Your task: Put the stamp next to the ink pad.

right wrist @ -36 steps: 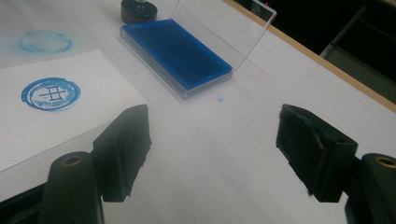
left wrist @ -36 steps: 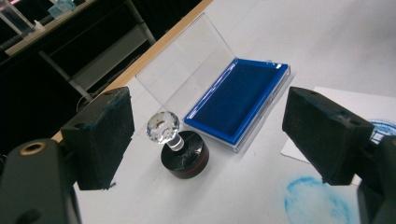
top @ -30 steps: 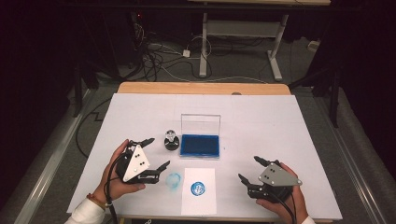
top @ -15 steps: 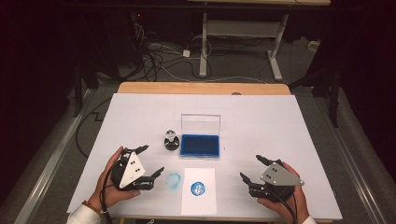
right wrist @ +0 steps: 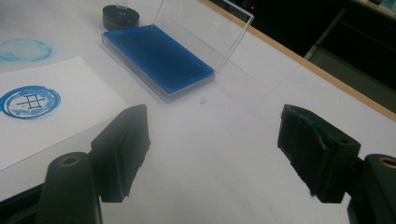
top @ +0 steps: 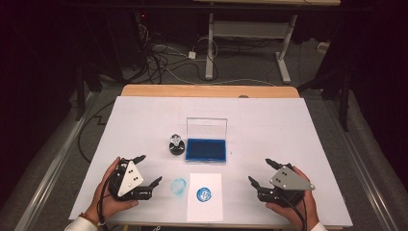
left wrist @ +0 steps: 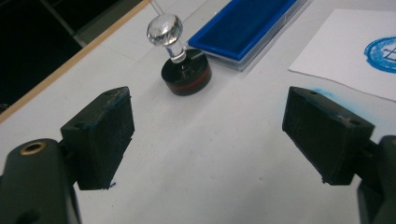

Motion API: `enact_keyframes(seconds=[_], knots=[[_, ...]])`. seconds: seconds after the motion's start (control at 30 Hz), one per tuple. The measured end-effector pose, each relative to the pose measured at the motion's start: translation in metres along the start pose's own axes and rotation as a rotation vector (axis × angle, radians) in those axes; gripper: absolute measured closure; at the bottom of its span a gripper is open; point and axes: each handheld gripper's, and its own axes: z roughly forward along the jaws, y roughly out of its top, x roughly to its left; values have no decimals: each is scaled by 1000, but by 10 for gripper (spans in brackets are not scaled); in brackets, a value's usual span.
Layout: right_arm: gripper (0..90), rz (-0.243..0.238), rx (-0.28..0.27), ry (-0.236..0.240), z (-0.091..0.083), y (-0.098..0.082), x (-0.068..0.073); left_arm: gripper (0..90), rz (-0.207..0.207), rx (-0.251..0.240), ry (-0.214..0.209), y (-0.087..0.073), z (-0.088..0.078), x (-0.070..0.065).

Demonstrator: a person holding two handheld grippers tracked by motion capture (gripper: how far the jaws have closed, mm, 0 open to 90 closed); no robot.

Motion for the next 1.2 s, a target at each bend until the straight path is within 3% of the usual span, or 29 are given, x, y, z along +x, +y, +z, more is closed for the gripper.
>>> enact_keyframes(seconds=[0.3, 0.8, 1.2], knots=[[251, 2, -5, 2, -3, -1, -1, 165, -10, 69, -6, -15, 1, -9], [252, -8, 1, -5, -5, 1, 3, 164, 10, 40, -9, -12, -4, -13], [253, -6, 12, 6, 0, 0, 2, 165, 17, 62, -14, -13, -2, -14]])
